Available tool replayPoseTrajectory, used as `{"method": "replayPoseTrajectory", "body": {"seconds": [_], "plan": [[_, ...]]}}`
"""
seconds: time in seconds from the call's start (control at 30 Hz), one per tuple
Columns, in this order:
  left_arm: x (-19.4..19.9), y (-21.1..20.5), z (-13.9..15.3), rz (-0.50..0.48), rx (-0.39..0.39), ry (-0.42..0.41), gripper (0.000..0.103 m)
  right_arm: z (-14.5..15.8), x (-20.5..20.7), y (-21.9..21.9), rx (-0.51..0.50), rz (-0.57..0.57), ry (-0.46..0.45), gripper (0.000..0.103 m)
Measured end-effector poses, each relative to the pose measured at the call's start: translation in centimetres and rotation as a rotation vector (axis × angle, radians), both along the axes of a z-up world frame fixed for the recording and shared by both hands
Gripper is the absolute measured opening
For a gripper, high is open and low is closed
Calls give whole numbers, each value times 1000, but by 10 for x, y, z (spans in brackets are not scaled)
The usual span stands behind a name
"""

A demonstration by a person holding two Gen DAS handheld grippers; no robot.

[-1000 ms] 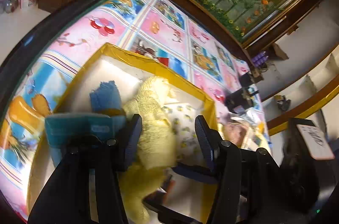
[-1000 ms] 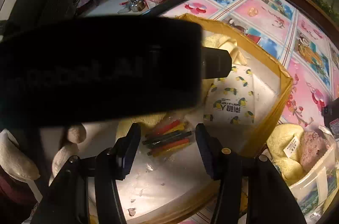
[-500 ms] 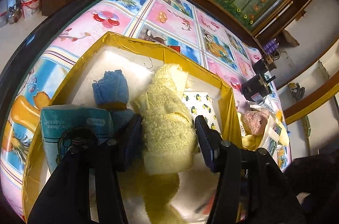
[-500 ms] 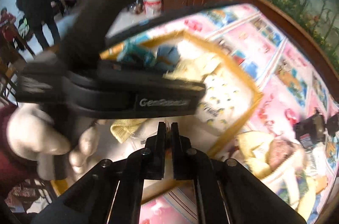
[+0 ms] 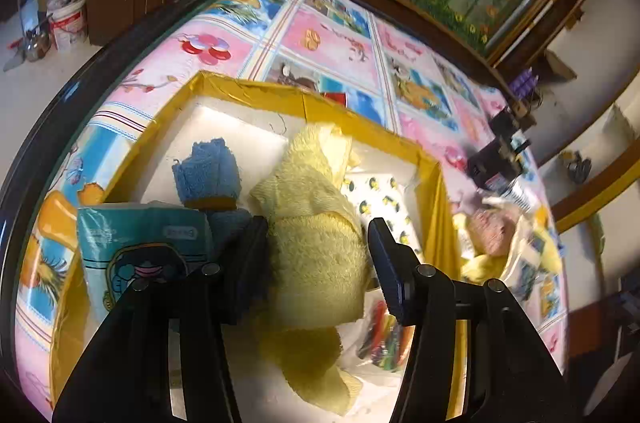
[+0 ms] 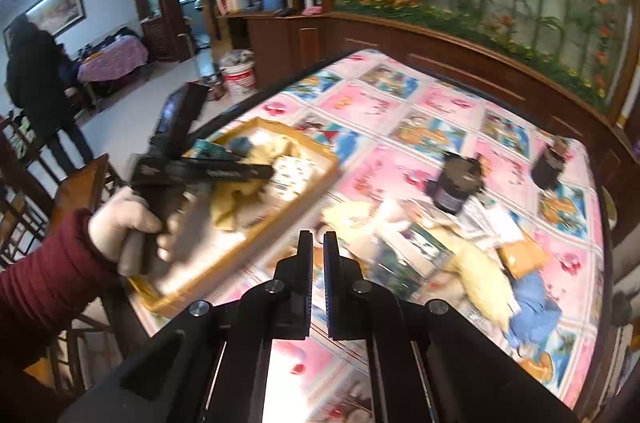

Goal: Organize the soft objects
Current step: 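Move the left gripper to the white printed sachet on the table and grasp it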

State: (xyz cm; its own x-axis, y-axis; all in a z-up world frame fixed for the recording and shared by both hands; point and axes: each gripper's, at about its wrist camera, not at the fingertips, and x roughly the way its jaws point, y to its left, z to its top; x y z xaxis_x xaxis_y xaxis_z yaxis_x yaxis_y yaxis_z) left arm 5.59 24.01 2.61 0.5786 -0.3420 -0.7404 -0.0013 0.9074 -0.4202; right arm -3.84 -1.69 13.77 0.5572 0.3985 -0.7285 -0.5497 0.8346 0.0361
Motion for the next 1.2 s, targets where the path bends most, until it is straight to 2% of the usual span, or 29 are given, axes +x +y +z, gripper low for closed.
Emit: {"method": "replayPoseTrajectory", "body": {"seconds": [0.13,0.2,0.27,0.43,0.63,0.73,0.9,1.0,1.13,1.2], "plan": [[-17,11,22,32,-63,-56,52,-26,6,-43,73,-123,114,6],[-25,16,33,67,-57,-76,54,-44,7,-72,80,-203,165,11],[-30,14,42,66,-31,-99,60,-61,4,-95,92,-267,218,11],[-42,-24,51,-73,105,-94,60,-77,-6,-123,125,-313,259,11],[-65,-85,63,-256,127,-120,60,-87,-10,-153,171,-367,274,11],[-60,-115,58,-308,111,-97,60,-94,-7,-165,236,-377,296,13],[-48,-152,36,-326,88,-25,60,-86,2,-160,341,-335,282,16],[-51,-177,24,-381,157,-31,60,-79,7,-154,357,-307,260,28],[-44,-199,4,-419,273,-20,60,-80,9,-156,373,-294,249,29],[-38,-210,-7,-437,314,-3,66,-82,11,-160,385,-297,252,29]]}}
